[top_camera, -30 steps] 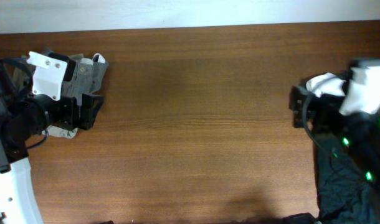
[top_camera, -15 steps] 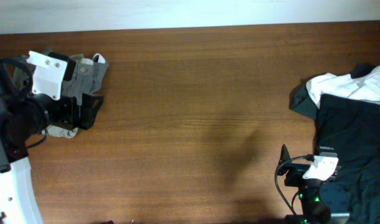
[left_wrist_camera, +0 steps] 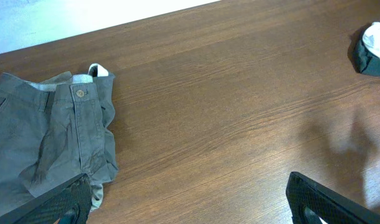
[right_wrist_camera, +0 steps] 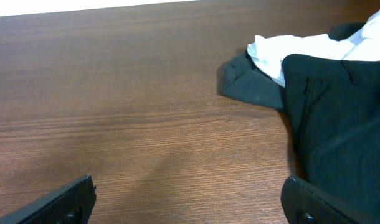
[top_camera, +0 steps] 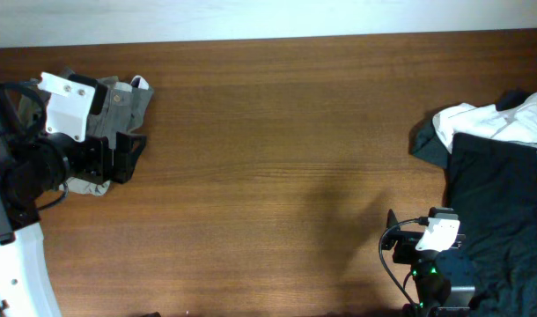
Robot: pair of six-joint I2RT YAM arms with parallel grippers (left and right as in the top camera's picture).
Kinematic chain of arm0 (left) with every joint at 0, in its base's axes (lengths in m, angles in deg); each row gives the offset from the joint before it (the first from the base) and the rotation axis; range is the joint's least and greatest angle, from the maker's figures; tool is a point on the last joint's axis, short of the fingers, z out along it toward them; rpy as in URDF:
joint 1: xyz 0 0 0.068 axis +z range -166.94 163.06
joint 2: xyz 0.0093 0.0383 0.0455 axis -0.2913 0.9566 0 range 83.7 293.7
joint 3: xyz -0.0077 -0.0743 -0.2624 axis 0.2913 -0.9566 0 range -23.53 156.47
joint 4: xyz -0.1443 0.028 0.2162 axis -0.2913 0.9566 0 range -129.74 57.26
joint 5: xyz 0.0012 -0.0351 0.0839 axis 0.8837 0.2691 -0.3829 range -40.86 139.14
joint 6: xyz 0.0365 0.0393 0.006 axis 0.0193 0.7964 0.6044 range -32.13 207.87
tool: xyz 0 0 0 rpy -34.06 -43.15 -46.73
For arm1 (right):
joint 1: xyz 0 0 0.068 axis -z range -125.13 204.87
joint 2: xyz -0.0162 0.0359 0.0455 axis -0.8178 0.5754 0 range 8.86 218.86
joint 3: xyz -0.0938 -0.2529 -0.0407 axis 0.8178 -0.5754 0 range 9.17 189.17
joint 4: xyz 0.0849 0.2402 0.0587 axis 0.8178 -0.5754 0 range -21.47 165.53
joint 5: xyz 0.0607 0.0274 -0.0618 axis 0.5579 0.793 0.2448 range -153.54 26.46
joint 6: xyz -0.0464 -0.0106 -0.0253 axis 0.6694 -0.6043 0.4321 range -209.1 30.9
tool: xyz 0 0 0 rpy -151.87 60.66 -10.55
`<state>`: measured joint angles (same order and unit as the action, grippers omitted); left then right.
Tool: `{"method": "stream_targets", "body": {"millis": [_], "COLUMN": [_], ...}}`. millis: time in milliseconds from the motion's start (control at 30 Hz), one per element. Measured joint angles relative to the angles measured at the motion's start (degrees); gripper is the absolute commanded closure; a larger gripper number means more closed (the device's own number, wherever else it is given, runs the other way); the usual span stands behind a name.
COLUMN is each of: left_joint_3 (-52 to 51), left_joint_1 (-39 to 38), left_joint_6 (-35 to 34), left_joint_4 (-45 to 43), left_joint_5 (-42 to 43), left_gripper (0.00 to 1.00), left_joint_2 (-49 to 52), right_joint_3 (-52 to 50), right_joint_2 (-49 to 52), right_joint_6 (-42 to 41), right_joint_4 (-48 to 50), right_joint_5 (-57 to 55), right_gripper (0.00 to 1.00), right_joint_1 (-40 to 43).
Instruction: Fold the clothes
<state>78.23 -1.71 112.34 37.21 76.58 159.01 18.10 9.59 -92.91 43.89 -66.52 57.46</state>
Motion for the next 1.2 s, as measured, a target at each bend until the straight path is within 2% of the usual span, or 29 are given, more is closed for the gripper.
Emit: {"method": "stream_targets", "body": {"millis": [333,400,433,500,600,733,967,1133,1200], "left_joint_3": [0.0,-0.28,-2.16,-9.55,-26.71,-47.54,-72.67,-86.27,-89.99], "left_joint_1": [0.0,-0.39,-1.14,-3.8,-7.34,-9.6,-17.59,-18.23,-18.23], "left_joint_6": [0.0,-0.92,-2.16,-6.34,-13.27,-18.88,-21.4,-21.75,-21.77], "left_joint_4": [2.19,0.2,-4.76,-16.63,-36.61,-54.1,-69.13,-70.18,-70.73], "left_joint_5": [-0.55,-1.2,-1.7,-3.87,-7.54,-10.69,-22.23,-27.69,-28.44], "left_gripper": [0.01,0.01,0.01,0.01,0.01,0.01,0.01,0.01,0.01], "left_joint_2": [0.0,-0.13,-1.05,-5.05,-14.58,-28.63,-49.0,-68.76,-73.61], "right_joint_3": [0.0,0.0,0.0,-0.02,-0.04,-0.07,-0.07,-0.07,-0.07], "right_joint_2": [0.0,0.0,0.0,0.0,-0.04,-0.04,-0.04,-0.02,0.0], "right_joint_6": [-0.04,0.0,0.02,0.02,0.0,-0.02,-0.02,-0.02,-0.02], "right_joint_4": [0.02,0.02,0.0,0.04,0.17,0.22,0.17,0.22,0.17], "right_joint_5": [0.0,0.0,0.02,0.02,0.02,0.02,0.02,0.02,0.02], "right_gripper": [0.01,0.01,0.01,0.01,0.01,0.01,0.01,0.01,0.01], "right_joint_1": [0.0,0.0,0.0,0.0,0.0,0.0,0.02,0.02,0.02]}}
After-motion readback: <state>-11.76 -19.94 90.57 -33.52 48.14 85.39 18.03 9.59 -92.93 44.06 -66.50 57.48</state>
